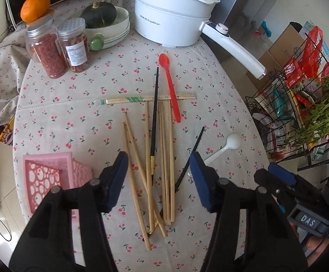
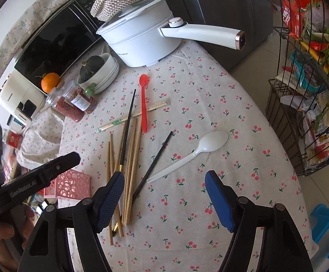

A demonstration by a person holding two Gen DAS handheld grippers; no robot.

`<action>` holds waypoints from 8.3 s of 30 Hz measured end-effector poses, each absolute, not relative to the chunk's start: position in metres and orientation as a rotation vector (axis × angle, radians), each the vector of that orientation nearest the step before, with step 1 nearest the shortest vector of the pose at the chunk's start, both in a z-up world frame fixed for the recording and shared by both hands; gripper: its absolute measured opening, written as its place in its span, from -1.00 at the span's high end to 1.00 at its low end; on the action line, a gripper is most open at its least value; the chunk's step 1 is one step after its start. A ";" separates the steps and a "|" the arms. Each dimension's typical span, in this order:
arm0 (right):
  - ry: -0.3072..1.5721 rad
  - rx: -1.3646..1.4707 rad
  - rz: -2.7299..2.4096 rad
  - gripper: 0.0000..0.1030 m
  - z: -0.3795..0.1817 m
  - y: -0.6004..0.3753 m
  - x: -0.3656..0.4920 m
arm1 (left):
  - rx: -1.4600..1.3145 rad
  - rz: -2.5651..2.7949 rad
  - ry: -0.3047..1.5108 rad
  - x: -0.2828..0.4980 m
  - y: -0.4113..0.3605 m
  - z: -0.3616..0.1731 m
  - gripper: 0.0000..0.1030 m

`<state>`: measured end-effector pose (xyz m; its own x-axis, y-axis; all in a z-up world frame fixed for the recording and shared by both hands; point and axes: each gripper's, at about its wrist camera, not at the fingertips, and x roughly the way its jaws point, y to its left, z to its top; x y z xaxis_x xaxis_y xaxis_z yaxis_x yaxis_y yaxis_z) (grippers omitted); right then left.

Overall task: Organize utensils
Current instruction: 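Lower the left tool onto the black chopstick and close on it, then lift the black chopstick with the left tool while the right tool grasps a wooden chopstick, then drop the black chopstick into the pink basket with left tool while right tool drops wooden chopstick in, then lower the left tool onto a wooden chopstick and close on it, then carry the wooden chopstick into the pink basket with left tool while right tool grasps another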

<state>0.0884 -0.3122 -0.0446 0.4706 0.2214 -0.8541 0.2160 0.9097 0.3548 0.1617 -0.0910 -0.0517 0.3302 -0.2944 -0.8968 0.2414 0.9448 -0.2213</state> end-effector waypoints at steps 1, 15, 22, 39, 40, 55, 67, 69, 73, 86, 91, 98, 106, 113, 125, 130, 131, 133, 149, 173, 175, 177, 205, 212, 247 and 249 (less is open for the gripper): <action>1.098 0.452 0.005 -0.45 -0.048 -0.313 0.090 | -0.058 -0.350 1.195 0.170 -0.095 -0.058 0.10; 1.158 0.516 -0.022 -0.45 -0.072 -0.342 0.105 | -0.020 -0.277 1.248 0.257 -0.140 -0.128 0.77; 1.164 0.499 -0.027 -0.45 -0.072 -0.339 0.106 | 0.056 -0.209 1.267 0.268 -0.145 -0.144 0.85; 1.195 0.487 -0.005 -0.45 -0.083 -0.307 0.123 | -0.053 -0.383 0.922 0.158 -0.068 -0.013 0.88; 1.200 0.486 0.002 -0.42 -0.084 -0.304 0.125 | -0.045 -0.378 0.900 0.148 -0.065 -0.008 0.88; 1.251 0.525 0.165 0.59 -0.105 -0.216 0.174 | -0.187 -0.366 0.626 0.071 0.033 0.048 0.88; 1.319 0.334 0.026 0.80 -0.141 -0.181 0.224 | -0.242 -0.315 0.656 0.072 0.075 0.039 0.88; 1.317 0.291 0.017 0.86 -0.140 -0.178 0.227 | -0.236 -0.306 0.650 0.073 0.076 0.040 0.88; 1.278 0.306 0.049 0.87 -0.131 -0.184 0.222 | -0.221 -0.294 0.643 0.074 0.075 0.039 0.88; 0.969 0.280 0.226 0.87 -0.025 -0.194 0.148 | -0.151 -0.248 0.774 0.102 0.067 0.009 0.88; 0.891 0.284 0.241 0.87 -0.002 -0.199 0.131 | -0.219 -0.252 0.861 0.119 0.076 -0.010 0.88; 0.826 0.312 0.288 0.87 0.022 -0.190 0.119 | -0.324 -0.277 0.939 0.143 0.082 -0.035 0.88; 0.739 0.351 0.352 0.87 0.050 -0.171 0.112 | -0.377 -0.296 0.953 0.160 0.088 -0.047 0.88; 0.627 0.417 0.376 0.87 0.068 -0.157 0.113 | -0.350 -0.251 0.897 0.150 0.091 -0.031 0.31; 0.616 0.381 0.339 0.87 0.029 -0.114 0.136 | -0.234 -0.138 0.883 0.117 0.111 -0.022 -0.36; 0.642 0.385 0.332 0.87 0.008 -0.100 0.145 | -0.174 -0.130 0.903 0.110 0.113 -0.031 -0.37; 0.643 0.381 0.330 0.87 0.005 -0.097 0.146 | -0.170 -0.132 0.908 0.110 0.113 -0.033 -0.37; 0.640 0.373 0.320 0.87 0.001 -0.092 0.147 | -0.161 -0.132 0.915 0.108 0.113 -0.035 -0.37; 0.697 0.410 0.305 0.25 -0.008 -0.097 0.148 | -0.116 -0.150 0.937 0.104 0.101 -0.039 -0.39; 0.787 0.375 0.120 -0.54 0.022 -0.238 0.091 | 0.016 -0.324 0.946 0.069 0.008 -0.023 -0.58; 0.818 0.378 0.098 -0.55 0.015 -0.249 0.090 | 0.035 -0.338 0.957 0.068 -0.007 -0.025 -0.58; 0.856 0.377 0.078 -0.57 0.008 -0.260 0.090 | 0.060 -0.351 0.971 0.067 -0.024 -0.030 -0.58; 1.057 0.403 -0.035 -0.58 -0.061 -0.346 0.105 | 0.065 -0.093 1.218 0.170 -0.116 -0.143 0.62; 1.063 0.404 -0.035 -0.58 -0.062 -0.347 0.106 | 0.021 -0.039 1.250 0.185 -0.114 -0.152 0.65; 1.182 0.300 -0.072 -0.58 -0.095 -0.261 0.140 | -0.100 -0.422 0.854 0.060 -0.009 0.001 0.85; 1.196 0.285 -0.074 -0.58 -0.101 -0.250 0.149 | -0.113 -0.427 0.859 0.061 -0.002 0.001 0.85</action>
<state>0.1490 -0.2496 -0.1012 0.3680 0.0935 -0.9251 0.2070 0.9617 0.1795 0.0606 -0.0022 0.0007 0.5746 -0.4086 -0.7091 0.3188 0.9098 -0.2659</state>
